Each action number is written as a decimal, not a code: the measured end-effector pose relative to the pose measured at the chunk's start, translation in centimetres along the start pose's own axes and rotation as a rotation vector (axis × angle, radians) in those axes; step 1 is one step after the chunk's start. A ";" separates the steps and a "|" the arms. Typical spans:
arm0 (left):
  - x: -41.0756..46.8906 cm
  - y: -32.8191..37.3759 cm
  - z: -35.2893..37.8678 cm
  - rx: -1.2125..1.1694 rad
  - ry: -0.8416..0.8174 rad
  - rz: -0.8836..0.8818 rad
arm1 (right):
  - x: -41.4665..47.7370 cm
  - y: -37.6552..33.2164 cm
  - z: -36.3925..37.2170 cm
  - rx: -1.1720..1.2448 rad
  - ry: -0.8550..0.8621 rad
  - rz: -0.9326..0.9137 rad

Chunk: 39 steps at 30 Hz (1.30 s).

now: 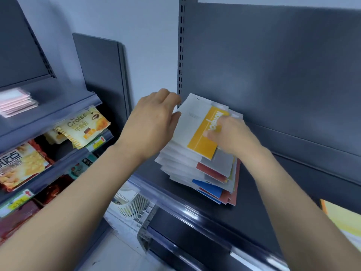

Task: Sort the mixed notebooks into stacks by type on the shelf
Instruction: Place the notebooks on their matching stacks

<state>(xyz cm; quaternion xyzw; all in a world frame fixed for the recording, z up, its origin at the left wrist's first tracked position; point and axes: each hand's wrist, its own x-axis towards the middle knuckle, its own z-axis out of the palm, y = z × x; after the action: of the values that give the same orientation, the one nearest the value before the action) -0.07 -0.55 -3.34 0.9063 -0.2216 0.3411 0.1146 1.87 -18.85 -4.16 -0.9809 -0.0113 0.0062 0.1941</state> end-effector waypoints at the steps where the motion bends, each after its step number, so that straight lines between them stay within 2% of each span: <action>1: 0.3 -0.6 0.5 -0.020 -0.012 0.005 | 0.4 -0.4 0.3 0.002 -0.040 0.042; 8: 1.2 -5.1 2.2 -0.113 -0.107 0.067 | 1.9 -3.6 1.8 0.026 -0.098 0.299; 13: 1.5 -6.8 3.0 -0.194 -0.136 0.108 | 1.7 -4.8 1.6 -0.121 -0.040 0.423; 16: 2.0 -6.6 4.0 -0.242 -0.213 0.060 | 1.3 -3.7 1.4 -0.044 0.116 0.510; 21: 2.6 -5.6 5.8 -0.262 -0.308 -0.026 | -1.0 -2.3 -0.8 0.052 0.474 0.619; 27: 4.0 -3.1 7.6 -0.020 -0.524 -0.160 | -2.6 -0.8 -2.7 0.088 0.638 0.619; 30: 5.0 -2.6 7.9 -0.021 -0.614 -0.257 | -2.8 0.1 -3.1 0.112 0.653 0.593; 36: 6.0 -2.4 7.3 -0.026 -0.633 -0.354 | -2.2 2.0 -3.8 0.127 0.625 0.497; 39: 5.9 -1.6 7.3 -0.172 -0.552 -0.450 | -1.8 3.2 -4.0 0.132 0.594 0.434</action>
<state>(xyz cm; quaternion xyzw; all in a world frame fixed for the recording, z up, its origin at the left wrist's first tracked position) 8.83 -3.65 -4.88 0.9774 -0.0673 0.0301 0.1983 0.20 -23.38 -1.72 -0.9048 0.2544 -0.2371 0.2457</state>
